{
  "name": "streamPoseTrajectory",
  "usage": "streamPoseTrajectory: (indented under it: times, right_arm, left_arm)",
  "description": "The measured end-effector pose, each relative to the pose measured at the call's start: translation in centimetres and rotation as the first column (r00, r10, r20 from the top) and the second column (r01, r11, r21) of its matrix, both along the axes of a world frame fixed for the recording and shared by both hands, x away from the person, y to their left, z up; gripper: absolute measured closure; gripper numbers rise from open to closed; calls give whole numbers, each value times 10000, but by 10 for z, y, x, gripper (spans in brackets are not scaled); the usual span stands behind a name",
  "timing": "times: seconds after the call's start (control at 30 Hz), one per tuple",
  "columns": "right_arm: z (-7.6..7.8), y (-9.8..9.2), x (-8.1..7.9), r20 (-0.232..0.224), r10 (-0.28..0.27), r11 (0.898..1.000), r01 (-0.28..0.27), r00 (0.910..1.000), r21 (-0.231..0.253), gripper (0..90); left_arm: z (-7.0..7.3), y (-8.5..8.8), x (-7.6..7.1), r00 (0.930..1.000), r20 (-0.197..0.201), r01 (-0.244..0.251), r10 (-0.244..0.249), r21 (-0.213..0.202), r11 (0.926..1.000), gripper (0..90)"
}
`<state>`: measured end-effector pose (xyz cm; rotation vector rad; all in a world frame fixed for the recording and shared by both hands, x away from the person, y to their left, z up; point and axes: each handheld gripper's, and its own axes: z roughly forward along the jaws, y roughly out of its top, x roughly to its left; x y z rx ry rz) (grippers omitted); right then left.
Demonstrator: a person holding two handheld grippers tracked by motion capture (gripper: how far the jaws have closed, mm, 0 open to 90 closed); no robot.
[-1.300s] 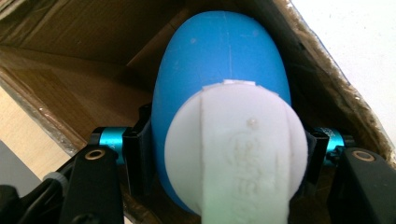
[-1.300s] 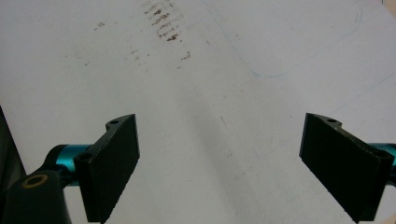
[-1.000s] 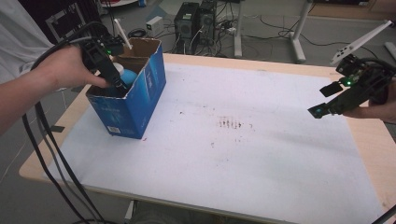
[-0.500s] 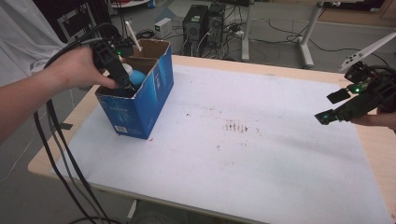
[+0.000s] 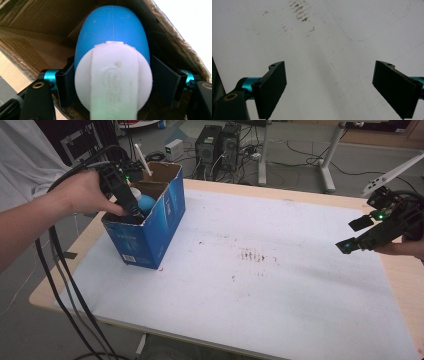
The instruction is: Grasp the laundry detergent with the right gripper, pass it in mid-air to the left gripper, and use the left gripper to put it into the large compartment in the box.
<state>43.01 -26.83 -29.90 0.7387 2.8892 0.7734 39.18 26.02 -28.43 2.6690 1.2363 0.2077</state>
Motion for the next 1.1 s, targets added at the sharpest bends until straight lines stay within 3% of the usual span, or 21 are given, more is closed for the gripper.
streamPoseTrajectory:
  times: [0.63, 1.1]
  right_arm:
    - [-1, -1, -1, 26, 7, 10000, -7, 10000, 7, 117]
    - [0, -3, -1, 28, 12, 10000, -12, 10000, 61, 117]
  left_arm:
    - [4, -2, -1, 9986, 50, 522, -525, 459, 9976, 204]
    - [22, -5, -2, 9909, 399, 1255, -1283, 657, 9899, 203]
